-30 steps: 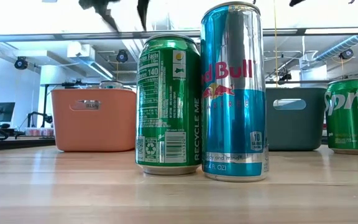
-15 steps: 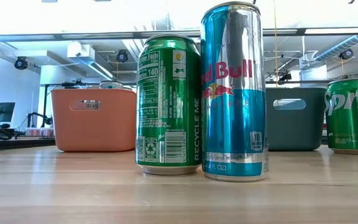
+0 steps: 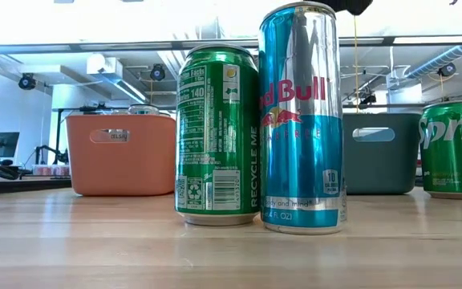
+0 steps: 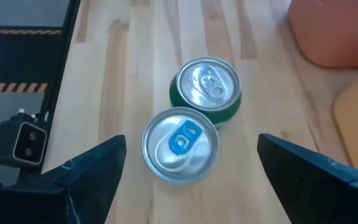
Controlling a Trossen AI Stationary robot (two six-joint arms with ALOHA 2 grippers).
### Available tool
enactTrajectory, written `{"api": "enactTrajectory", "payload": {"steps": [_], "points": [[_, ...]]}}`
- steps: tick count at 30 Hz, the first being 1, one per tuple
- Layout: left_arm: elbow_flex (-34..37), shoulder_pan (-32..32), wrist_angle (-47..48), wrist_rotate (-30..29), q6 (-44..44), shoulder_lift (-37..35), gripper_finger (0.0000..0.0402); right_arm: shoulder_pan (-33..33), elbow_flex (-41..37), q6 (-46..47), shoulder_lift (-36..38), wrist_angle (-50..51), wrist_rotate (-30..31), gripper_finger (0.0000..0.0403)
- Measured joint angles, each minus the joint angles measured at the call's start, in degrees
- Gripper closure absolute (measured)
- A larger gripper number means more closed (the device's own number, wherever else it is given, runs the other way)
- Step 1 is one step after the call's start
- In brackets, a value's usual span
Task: Sort soda cans
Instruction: Put the blue soda can into the blue bin
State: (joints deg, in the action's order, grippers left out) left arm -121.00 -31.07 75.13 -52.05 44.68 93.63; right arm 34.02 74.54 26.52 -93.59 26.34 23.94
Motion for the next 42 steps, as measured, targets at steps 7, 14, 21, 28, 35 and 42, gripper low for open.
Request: {"api": "enactTrajectory", "payload": {"steps": [7, 14, 21, 28, 35, 42], "points": [[2.5, 0.1, -0.1, -2.6, 1.9, 0.0, 0.0095, 0.0, 0.0, 1.0, -1.6, -1.3, 0.0, 0.0044], [5.7, 0.2, -0.2, -3.6, 8.0, 0.1, 0.0095, -0.2, -0.1, 2.5, -5.4, -2.8, 0.0, 0.0044], [6.4, -0.3, -0.3, -2.9, 8.8, 0.1, 0.0095, -0.5, -0.1, 7.0, -8.6, -2.8, 2.0, 0.0047], [6.4, -0.2, -0.3, -2.9, 10.0, 0.1, 0.0095, -0.6, -0.1, 8.5, -8.8, -3.1, 2.0, 0.0107], [4.4, -0.3, 0.0, -2.9, 9.9, 0.1, 0.0095, -0.6, 0.4, 7.9, -7.5, -1.8, 0.8, 0.0176], [-2.3, -0.3, 3.8, -5.7, 6.8, 0.0, 0.0095, -1.4, 6.4, 6.4, 0.9, 7.9, 1.7, 0.0160]]}}
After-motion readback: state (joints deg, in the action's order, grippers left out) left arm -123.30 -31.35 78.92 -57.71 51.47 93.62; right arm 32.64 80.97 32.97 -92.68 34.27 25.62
